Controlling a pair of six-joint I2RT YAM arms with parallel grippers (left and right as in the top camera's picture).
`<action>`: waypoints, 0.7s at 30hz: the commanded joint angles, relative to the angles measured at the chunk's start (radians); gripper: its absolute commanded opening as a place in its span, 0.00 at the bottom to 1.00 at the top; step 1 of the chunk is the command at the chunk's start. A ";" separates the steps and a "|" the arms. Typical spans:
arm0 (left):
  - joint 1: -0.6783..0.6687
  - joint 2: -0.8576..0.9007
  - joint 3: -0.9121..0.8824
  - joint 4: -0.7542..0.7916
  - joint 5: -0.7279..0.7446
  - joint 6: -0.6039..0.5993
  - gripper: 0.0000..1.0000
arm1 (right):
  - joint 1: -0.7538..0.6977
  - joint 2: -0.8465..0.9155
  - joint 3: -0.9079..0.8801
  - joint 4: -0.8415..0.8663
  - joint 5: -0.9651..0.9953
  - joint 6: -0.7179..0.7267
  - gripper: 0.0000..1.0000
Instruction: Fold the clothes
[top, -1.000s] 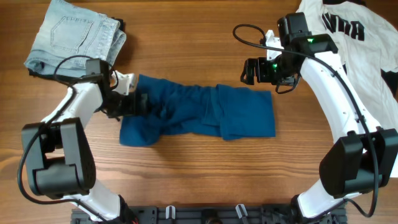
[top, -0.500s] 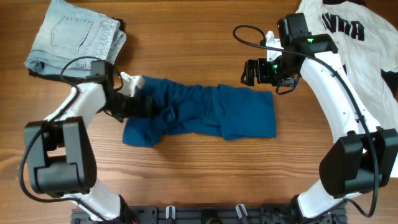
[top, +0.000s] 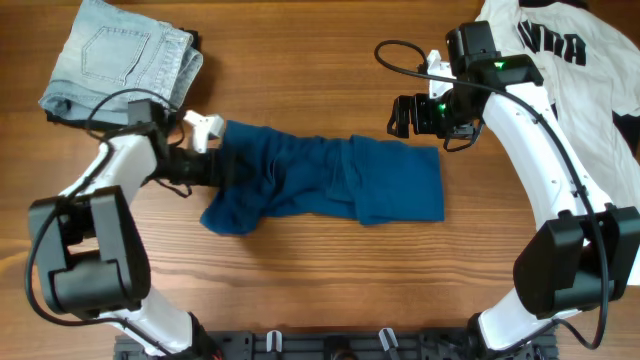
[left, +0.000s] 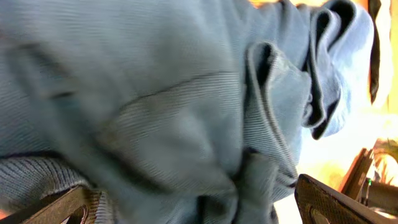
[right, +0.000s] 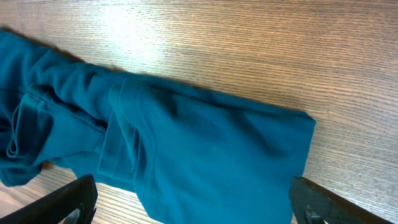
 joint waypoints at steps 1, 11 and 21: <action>-0.058 0.013 -0.009 -0.010 -0.058 -0.010 1.00 | 0.000 -0.015 0.014 0.002 0.010 -0.011 1.00; -0.063 0.013 -0.009 0.088 -0.291 -0.315 0.38 | 0.005 -0.015 0.014 0.007 0.006 0.009 0.66; -0.087 0.006 0.002 0.098 -0.287 -0.410 0.04 | 0.009 -0.015 0.011 0.007 0.006 0.039 0.48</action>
